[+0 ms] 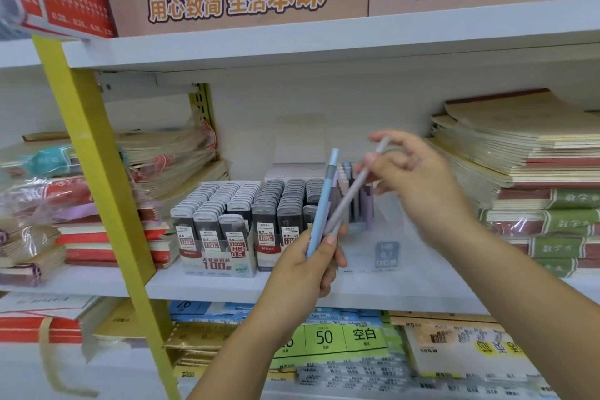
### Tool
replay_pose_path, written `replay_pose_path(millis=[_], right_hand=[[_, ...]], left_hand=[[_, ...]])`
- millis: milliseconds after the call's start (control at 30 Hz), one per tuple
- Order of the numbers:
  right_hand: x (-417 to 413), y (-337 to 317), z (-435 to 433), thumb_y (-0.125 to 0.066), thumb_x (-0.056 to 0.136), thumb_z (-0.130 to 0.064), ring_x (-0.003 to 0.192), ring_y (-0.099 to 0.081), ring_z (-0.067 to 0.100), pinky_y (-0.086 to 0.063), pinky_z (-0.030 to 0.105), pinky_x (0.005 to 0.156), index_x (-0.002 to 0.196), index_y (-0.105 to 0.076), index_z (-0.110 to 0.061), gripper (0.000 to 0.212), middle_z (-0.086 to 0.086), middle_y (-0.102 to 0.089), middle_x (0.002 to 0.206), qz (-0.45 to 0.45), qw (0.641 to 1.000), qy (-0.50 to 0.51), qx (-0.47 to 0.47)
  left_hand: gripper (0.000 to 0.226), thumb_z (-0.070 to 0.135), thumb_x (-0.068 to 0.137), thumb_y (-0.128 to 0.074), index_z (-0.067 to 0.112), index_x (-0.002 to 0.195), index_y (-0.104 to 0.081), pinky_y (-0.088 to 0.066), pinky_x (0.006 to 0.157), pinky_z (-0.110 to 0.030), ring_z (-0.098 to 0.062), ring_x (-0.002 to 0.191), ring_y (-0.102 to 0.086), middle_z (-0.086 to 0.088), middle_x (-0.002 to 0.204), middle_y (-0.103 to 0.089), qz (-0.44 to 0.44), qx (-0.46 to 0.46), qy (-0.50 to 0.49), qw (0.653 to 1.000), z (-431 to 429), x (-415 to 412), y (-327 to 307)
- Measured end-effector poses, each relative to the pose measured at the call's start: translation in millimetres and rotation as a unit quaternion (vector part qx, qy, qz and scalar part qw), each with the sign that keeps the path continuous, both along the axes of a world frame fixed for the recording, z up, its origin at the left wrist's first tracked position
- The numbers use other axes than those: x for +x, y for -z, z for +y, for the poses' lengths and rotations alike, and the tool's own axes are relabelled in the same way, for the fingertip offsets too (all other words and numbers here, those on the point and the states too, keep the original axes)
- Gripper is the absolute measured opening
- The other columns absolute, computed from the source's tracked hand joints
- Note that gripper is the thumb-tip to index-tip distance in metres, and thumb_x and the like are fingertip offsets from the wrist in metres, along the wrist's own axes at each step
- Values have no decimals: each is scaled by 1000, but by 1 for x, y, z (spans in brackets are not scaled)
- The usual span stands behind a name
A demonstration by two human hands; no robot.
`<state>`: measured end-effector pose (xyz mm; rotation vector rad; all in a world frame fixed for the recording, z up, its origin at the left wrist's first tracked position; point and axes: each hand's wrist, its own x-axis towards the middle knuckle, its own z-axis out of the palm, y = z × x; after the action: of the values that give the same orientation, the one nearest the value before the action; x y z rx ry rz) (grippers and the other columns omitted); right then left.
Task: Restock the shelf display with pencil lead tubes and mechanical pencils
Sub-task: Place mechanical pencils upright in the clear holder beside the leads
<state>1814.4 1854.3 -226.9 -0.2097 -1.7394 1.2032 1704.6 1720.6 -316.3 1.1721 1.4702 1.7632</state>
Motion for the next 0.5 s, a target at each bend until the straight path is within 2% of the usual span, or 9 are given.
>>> replay_pose_path(millis=[67, 133, 233, 267, 367, 500], right_hand=[[7, -8, 11, -58, 96, -12, 75, -72, 15, -52, 20, 58, 103, -56, -28, 18, 0, -75, 84, 75, 996, 40, 3], [12, -12, 21, -59, 95, -13, 80, -71, 16, -54, 21, 61, 99, -54, -34, 22, -1, -73, 85, 76, 992, 77, 69], [7, -8, 31, -65, 91, -17, 79, -69, 12, -57, 32, 71, 94, -55, -37, 23, -6, -68, 81, -40, 970, 132, 198], [3, -4, 33, -67, 89, -18, 77, -67, 9, -56, 31, 72, 94, -56, -36, 21, -9, -67, 81, -81, 958, 147, 234], [-9, 9, 36, -71, 87, -21, 73, -63, 4, -51, 20, 70, 93, -57, -32, 18, -13, -65, 79, -152, 923, 161, 316], [-17, 25, 42, -70, 87, -20, 63, -63, 4, -44, 8, 63, 90, -52, -36, 25, -6, -68, 70, -195, 912, 143, 332]], left_hand=[[24, 27, 106, -46, 24, 114, -68, -32, 48, -19, -6, 51, -37, 7, 70, -59, -22, -5, -22, 999, -2, -4, 3], [23, 27, 106, -46, 20, 112, -67, -30, 47, -19, -7, 50, -36, 7, 68, -58, -38, -5, -43, 998, -5, -10, 6], [23, 29, 105, -46, 16, 113, -65, -33, 47, -19, -7, 50, -37, 6, 69, -59, -39, -9, -59, 997, -7, -15, 7], [24, 29, 105, -46, 16, 114, -64, -33, 47, -19, -6, 50, -38, 7, 68, -59, -39, -10, -61, 997, -7, -17, 8], [24, 30, 105, -46, 18, 114, -65, -33, 47, -19, -7, 50, -37, 7, 67, -59, -36, -8, -60, 997, -7, -19, 8], [24, 30, 105, -46, 17, 114, -65, -32, 46, -19, -7, 50, -37, 7, 68, -58, -32, -6, -65, 997, -8, -23, 9]])
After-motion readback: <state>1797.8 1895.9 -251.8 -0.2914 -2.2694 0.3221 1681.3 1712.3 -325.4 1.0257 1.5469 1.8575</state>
